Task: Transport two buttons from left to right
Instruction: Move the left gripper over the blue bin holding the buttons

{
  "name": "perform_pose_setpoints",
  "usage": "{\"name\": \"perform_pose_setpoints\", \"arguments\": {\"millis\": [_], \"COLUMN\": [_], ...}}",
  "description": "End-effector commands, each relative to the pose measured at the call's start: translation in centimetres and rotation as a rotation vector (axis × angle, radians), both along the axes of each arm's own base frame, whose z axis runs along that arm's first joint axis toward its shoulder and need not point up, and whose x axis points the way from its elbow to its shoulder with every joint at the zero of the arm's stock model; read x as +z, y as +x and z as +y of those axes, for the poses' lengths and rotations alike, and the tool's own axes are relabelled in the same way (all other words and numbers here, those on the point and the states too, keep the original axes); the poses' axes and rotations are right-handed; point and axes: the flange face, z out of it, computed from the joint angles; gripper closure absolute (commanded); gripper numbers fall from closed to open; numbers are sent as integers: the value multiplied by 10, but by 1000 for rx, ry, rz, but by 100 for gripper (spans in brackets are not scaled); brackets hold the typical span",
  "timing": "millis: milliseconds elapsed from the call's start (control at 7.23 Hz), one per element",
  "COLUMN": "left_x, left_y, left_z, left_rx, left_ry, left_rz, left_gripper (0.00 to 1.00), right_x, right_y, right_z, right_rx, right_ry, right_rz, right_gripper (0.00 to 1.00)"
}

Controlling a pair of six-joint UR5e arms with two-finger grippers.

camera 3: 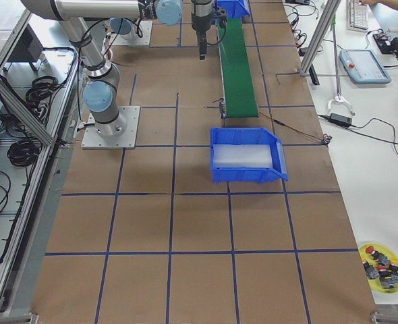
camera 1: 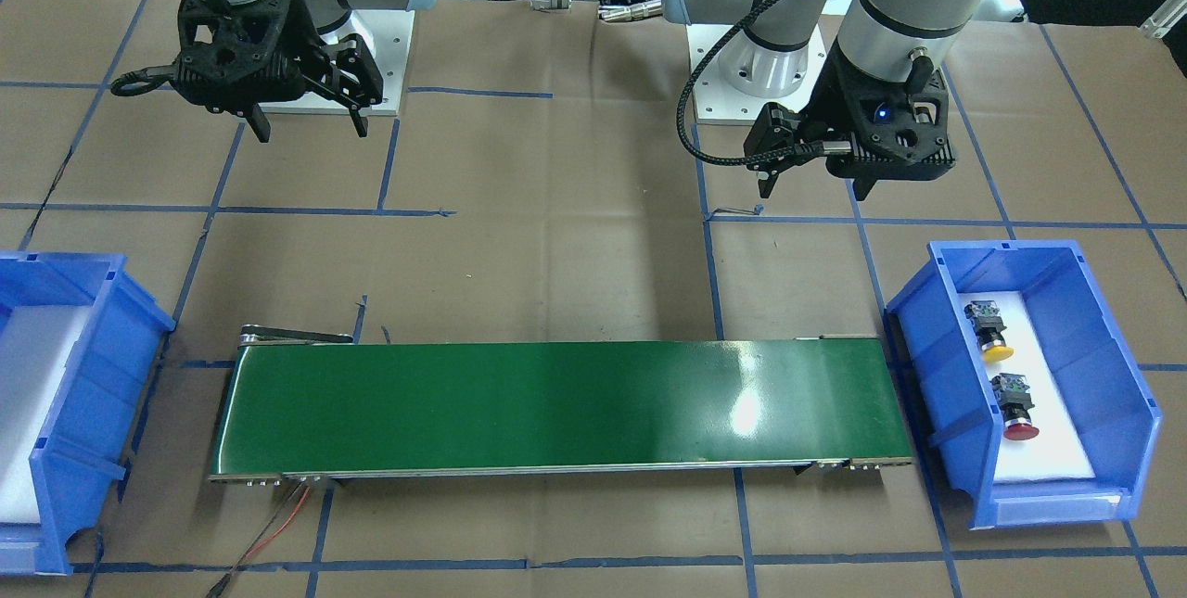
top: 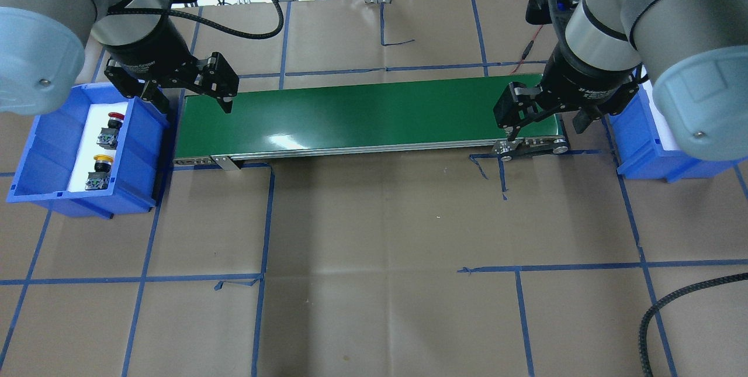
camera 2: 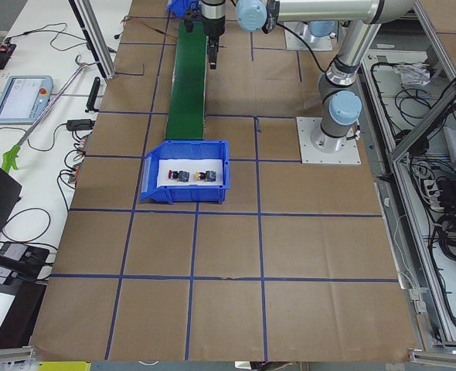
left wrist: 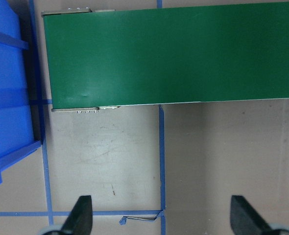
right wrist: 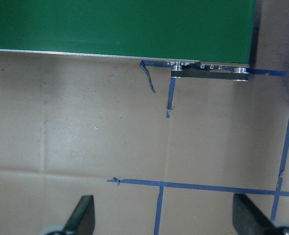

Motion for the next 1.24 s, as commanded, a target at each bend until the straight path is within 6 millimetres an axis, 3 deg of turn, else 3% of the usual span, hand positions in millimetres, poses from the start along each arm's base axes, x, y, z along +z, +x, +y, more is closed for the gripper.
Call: {"name": "perform_pose_setpoints", "arguments": {"millis": [0,830,968,1106], "left_x": [-1,2,-1,-1], "left_y": [0,6,13,46], "left_z": [-1,0,-4,-10], "left_rx": [0,17,25,76], "left_ry": [1,-12,-6,-5], "left_rz": [-1,-3,-8,-11], "left_gripper": [0,0,0,0], "right_x": [0,2,2,1], "right_y": [0,0,0,-1], "right_z": [0,-1,0,0], "right_rx": [0,0,0,-2], "right_ry": [0,-5,-3,-2], "right_rz": [0,1,2,2], "right_gripper": [0,0,0,0]}}
